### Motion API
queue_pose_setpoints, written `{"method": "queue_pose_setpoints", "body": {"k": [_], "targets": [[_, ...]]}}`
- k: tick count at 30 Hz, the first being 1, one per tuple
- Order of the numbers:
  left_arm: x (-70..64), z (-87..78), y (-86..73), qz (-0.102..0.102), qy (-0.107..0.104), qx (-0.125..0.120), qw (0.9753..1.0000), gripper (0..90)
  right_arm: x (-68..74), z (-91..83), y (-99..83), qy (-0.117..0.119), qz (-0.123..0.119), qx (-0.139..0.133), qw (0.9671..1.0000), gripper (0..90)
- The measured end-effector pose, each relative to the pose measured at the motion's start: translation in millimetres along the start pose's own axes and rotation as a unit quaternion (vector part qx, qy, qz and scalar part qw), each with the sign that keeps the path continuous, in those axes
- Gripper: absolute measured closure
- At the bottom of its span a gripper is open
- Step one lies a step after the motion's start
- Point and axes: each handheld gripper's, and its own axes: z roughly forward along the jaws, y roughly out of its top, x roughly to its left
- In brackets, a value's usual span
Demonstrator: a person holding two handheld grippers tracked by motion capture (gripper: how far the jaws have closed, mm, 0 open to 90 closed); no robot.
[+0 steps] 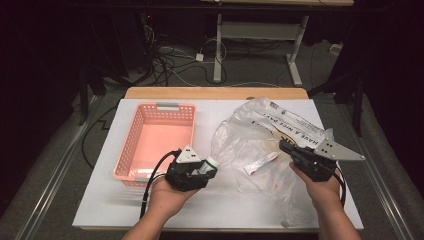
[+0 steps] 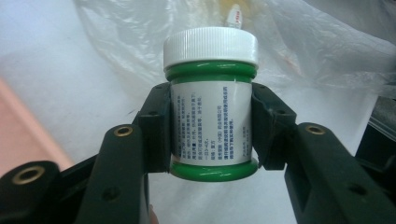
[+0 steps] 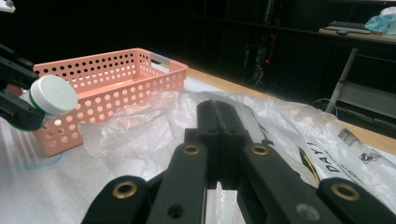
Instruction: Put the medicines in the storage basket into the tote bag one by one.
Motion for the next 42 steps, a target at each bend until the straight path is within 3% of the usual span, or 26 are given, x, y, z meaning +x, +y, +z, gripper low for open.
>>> {"method": "queue_pose_setpoints", "body": {"k": [30,42], "targets": [[-39.2,69.4,14.0,0.032,-0.061,0.031,0.9972,54.0,1.2,-0.1,1.0,0.001,-0.001,0.0,1.0,90.0],[-48.9,103.2,24.4,0.04,-0.07,0.032,0.9962,54.0,0.8,0.2,0.5,0.001,-0.001,0.0,1.0,90.0]]}}
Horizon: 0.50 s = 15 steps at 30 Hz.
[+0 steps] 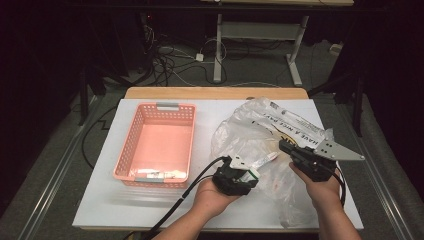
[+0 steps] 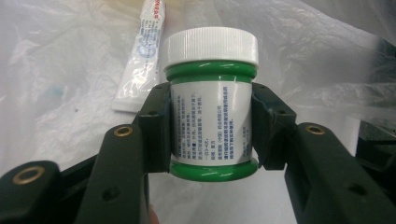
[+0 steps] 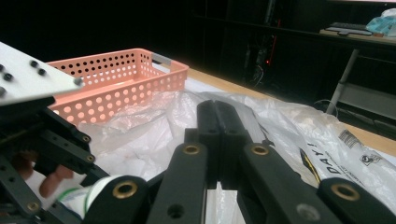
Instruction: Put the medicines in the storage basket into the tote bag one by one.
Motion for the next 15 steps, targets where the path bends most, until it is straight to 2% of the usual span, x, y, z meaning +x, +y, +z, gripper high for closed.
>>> {"method": "queue_pose_setpoints", "body": {"k": [15], "targets": [[-0.1,35.6,20.2,0.013,-0.004,-0.006,0.9999,54.0,-0.2,0.4,-0.1,0.002,0.001,-0.002,1.0,90.0]]}}
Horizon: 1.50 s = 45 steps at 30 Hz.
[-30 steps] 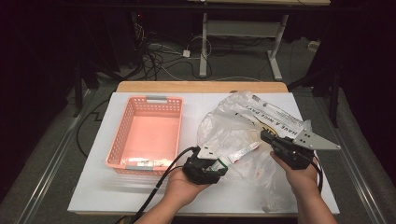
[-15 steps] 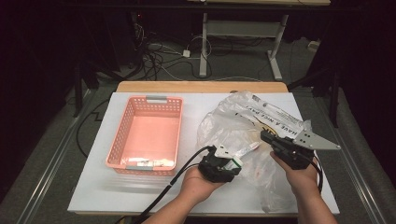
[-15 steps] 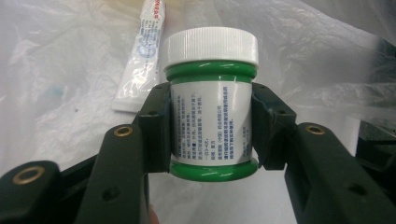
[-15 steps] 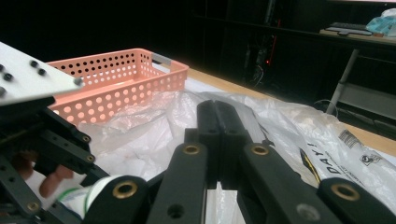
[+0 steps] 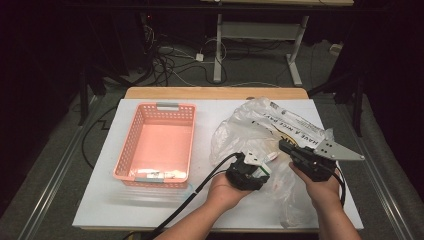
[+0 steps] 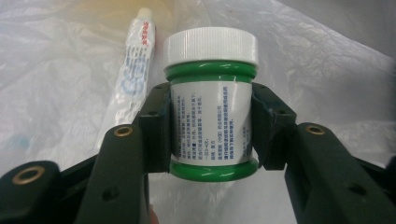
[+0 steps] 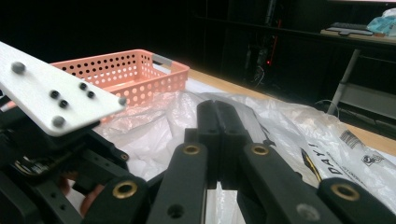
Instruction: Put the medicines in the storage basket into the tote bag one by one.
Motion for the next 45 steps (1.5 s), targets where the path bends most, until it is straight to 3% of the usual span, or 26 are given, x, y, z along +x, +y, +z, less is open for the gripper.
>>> {"method": "queue_pose_setpoints", "body": {"k": [16,22,27,31,39,45], "targets": [[-0.8,36.9,19.1,0.012,0.011,-0.028,0.9995,53.9,-3.1,-1.3,-0.5,-0.002,0.003,-0.002,1.0,90.0],[-1.3,50.7,25.3,0.016,0.005,-0.046,0.9988,54.0,-5.3,-2.3,-1.2,-0.006,0.006,-0.002,1.0,90.0],[-3.1,62.6,27.0,0.013,0.008,-0.047,0.9988,54.0,-7.4,-3.0,-2.3,-0.009,0.01,-0.002,0.9999,90.0],[-1.5,67.0,29.0,0.028,0.012,-0.028,0.9991,53.9,-8.0,-3.4,-2.4,-0.009,0.01,-0.001,0.9999,90.0],[-4.8,73.3,30.1,0.013,0.026,-0.03,0.9991,53.8,-8.6,-4.6,-1.9,-0.01,0.01,-0.005,0.9999,90.0],[-4.9,76.7,31.9,0.012,0.024,-0.012,0.9996,53.7,-7.6,-4.1,-1.8,-0.009,0.011,-0.004,0.9999,90.0]]}}
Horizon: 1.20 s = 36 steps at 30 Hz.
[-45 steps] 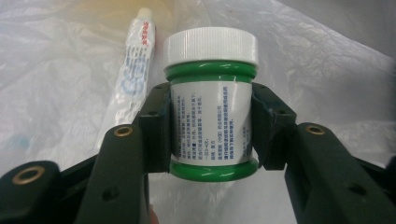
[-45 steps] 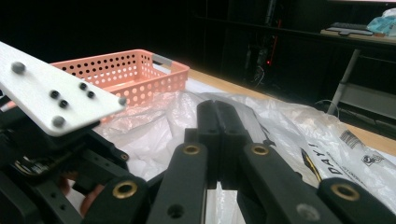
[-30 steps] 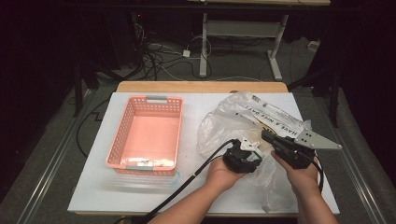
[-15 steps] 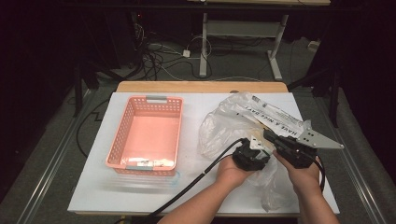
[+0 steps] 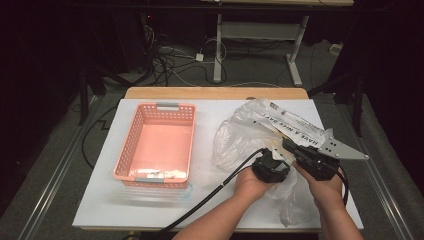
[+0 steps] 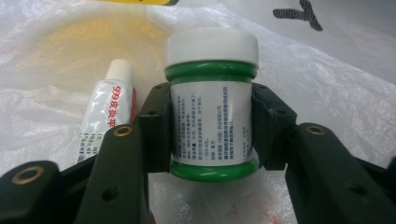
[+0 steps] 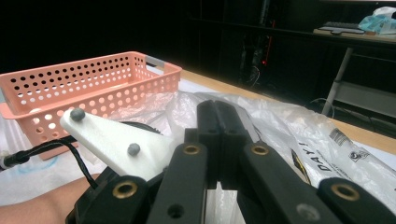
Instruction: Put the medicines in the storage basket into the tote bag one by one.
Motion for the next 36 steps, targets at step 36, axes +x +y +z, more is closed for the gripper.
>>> {"method": "queue_pose_setpoints", "body": {"k": [36], "targets": [[-7.8,-58.3,-28.6,-0.006,-0.044,-0.033,0.9984,24.8,0.7,0.4,0.2,0.001,-0.001,0.001,1.0,90.0]]}}
